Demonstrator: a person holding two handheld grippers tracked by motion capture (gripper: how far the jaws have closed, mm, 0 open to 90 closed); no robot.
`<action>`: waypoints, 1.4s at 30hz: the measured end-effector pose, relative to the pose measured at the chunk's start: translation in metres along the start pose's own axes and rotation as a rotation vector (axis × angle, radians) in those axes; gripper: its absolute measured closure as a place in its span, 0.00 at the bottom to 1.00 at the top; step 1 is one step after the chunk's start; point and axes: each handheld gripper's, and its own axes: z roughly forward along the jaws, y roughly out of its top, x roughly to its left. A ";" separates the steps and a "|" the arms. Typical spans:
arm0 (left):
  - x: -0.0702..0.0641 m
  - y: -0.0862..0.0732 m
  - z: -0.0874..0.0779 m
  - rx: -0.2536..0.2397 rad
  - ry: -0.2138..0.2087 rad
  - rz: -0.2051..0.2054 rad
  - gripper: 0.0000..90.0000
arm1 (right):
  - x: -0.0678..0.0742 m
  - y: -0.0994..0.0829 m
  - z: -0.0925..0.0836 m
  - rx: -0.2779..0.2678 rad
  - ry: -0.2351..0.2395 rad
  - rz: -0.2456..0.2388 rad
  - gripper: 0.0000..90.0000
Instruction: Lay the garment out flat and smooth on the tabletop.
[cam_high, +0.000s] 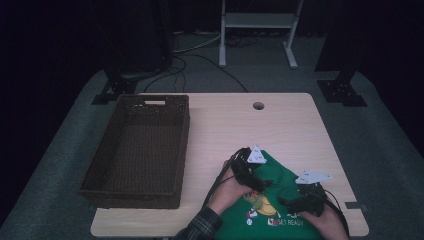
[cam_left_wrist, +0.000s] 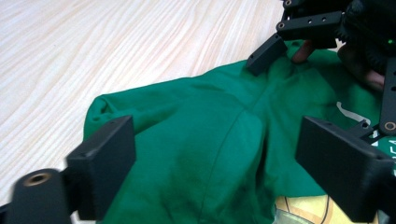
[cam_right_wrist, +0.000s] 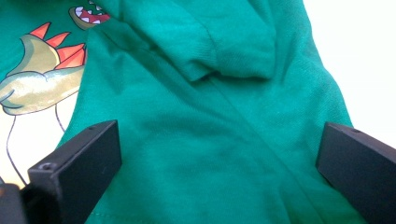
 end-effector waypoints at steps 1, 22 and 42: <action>0.000 0.000 0.001 0.004 0.001 0.000 0.16 | 0.000 0.000 0.000 0.000 0.000 0.000 0.00; -0.006 -0.010 0.018 0.061 -0.022 0.022 0.42 | 0.000 0.000 0.000 0.000 0.000 0.000 0.00; -0.001 -0.012 0.018 0.077 -0.032 -0.071 0.95 | 0.000 0.000 0.000 0.001 0.001 -0.002 0.00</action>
